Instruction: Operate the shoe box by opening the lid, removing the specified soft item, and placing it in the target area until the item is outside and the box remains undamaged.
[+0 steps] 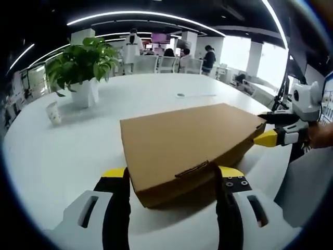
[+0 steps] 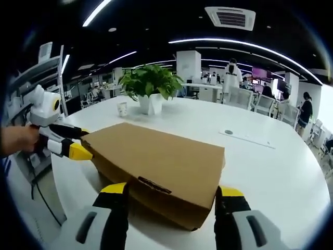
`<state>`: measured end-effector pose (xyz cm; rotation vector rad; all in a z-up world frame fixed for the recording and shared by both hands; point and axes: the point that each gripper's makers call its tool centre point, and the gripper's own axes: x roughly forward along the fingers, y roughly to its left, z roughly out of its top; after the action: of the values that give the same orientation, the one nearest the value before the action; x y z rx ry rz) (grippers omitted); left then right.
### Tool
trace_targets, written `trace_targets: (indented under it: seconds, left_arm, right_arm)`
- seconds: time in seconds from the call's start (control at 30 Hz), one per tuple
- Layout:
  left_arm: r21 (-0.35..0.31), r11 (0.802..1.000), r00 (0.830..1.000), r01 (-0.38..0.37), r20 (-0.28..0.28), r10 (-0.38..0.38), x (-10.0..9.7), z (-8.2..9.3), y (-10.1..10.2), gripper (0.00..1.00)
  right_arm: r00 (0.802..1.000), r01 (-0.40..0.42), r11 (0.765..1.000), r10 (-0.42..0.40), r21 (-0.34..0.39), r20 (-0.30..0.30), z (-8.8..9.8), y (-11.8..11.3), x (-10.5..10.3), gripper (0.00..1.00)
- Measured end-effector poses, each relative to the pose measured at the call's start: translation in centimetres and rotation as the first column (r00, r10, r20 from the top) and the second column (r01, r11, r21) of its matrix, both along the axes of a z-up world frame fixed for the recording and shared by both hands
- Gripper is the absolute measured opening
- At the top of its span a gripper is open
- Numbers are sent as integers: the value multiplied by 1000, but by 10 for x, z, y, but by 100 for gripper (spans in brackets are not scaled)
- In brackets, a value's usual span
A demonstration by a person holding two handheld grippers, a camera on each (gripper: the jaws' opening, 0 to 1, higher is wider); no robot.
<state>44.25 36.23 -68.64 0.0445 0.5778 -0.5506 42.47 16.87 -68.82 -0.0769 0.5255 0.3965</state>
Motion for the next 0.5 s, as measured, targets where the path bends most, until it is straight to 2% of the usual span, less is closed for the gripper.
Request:
trace_targets:
  seconds: [0.23,0.5]
  left_arm:
    - [-28,1000,1000,-12,16,12,1,11,1,65]
    - [-23,1000,999,-3,33,4,2,17,1,66]
  right_arm:
    - [1000,-4,1000,4,7,12,8,1,1,65]
    - [999,-31,999,31,-10,21,13,0,1,65]
